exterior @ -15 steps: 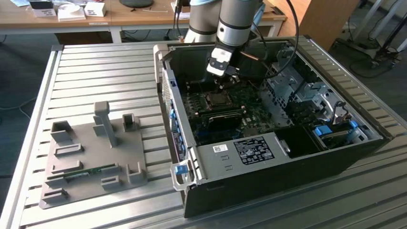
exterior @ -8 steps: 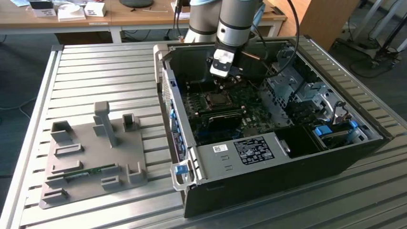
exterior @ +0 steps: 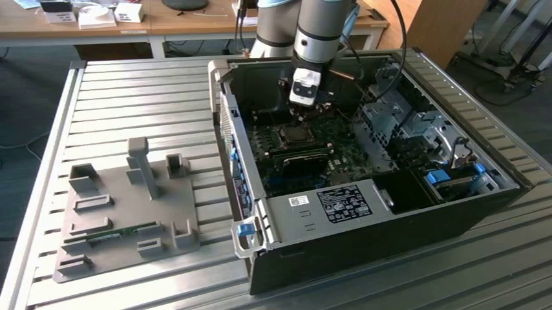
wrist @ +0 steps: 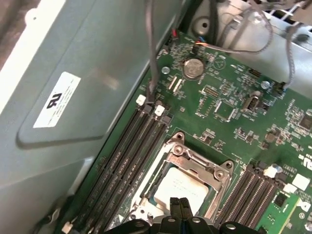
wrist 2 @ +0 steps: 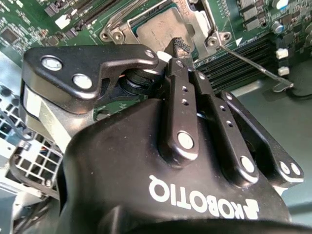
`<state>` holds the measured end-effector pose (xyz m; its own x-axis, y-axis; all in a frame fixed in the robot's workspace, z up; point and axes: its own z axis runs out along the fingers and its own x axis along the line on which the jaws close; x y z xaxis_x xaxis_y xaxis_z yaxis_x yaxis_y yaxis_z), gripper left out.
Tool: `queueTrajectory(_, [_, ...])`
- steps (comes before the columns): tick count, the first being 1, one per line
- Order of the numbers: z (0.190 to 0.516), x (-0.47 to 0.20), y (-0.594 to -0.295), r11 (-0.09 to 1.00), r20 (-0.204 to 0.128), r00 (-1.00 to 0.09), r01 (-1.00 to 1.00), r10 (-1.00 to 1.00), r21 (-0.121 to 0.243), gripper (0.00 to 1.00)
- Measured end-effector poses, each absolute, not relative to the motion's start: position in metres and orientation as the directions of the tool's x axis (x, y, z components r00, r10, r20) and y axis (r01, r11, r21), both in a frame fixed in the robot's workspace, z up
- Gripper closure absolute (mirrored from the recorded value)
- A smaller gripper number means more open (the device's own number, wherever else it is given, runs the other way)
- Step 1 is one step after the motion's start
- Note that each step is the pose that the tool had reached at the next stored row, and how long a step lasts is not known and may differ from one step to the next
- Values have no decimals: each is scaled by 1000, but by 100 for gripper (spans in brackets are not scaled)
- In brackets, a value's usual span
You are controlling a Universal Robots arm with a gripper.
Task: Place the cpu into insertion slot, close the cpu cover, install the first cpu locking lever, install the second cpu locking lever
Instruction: 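Close the cpu cover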
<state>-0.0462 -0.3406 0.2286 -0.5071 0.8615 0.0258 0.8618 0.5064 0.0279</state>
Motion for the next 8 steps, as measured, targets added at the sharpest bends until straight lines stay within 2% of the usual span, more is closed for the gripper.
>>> queueTrajectory(8, [228, -46, -341, 589, 26, -590, 808, 807, 28, 89])
